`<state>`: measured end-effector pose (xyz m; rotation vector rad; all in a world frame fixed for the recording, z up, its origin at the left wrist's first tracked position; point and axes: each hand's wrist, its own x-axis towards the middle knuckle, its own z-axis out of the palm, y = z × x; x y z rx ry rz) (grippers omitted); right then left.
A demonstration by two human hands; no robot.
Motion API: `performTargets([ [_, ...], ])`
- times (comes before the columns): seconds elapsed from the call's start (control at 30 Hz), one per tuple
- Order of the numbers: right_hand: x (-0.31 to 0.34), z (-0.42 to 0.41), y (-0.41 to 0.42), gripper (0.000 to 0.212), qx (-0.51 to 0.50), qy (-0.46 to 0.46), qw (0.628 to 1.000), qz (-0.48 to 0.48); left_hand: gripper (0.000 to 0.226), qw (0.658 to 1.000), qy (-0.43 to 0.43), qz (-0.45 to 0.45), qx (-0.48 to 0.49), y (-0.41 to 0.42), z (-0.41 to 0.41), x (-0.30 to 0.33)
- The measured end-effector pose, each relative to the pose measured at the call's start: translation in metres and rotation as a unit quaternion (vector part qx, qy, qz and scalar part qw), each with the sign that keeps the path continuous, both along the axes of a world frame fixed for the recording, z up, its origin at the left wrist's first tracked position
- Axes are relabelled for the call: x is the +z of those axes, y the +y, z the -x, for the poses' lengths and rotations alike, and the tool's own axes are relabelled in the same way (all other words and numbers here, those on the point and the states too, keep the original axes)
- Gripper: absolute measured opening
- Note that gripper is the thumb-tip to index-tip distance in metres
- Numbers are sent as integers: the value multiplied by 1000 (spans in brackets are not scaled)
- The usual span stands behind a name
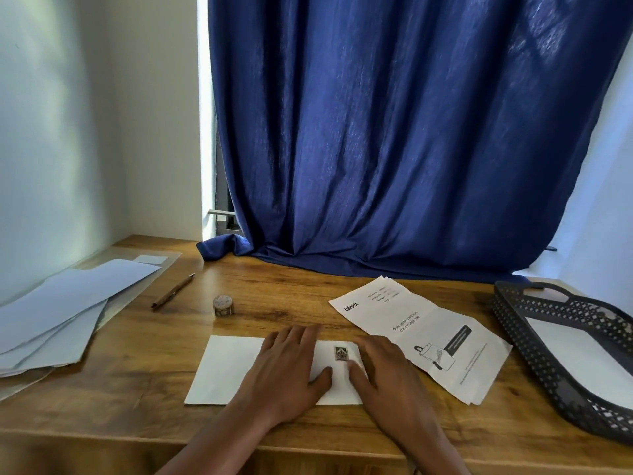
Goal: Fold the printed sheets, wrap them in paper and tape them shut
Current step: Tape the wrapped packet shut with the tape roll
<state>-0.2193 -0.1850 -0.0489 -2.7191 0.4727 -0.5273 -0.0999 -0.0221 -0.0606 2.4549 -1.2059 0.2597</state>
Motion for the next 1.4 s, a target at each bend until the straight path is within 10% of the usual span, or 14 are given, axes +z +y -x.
performTargets([
  [0.2,14,5,-4,25,-46,-103,972,-205,73,1000,-3,22,-4,1,0,2],
  [0.73,63,-89,8,31,139,208,967,-42,68,939,207,276,2,6,-12,2],
  [0.9,64,-105,9,73,146,281,948,-32,66,917,229,326,3,7,-18,0],
  [1.4,97,-69,-24,22,163,234,942,-177,31,926,-94,361,-58,23,4,21],
])
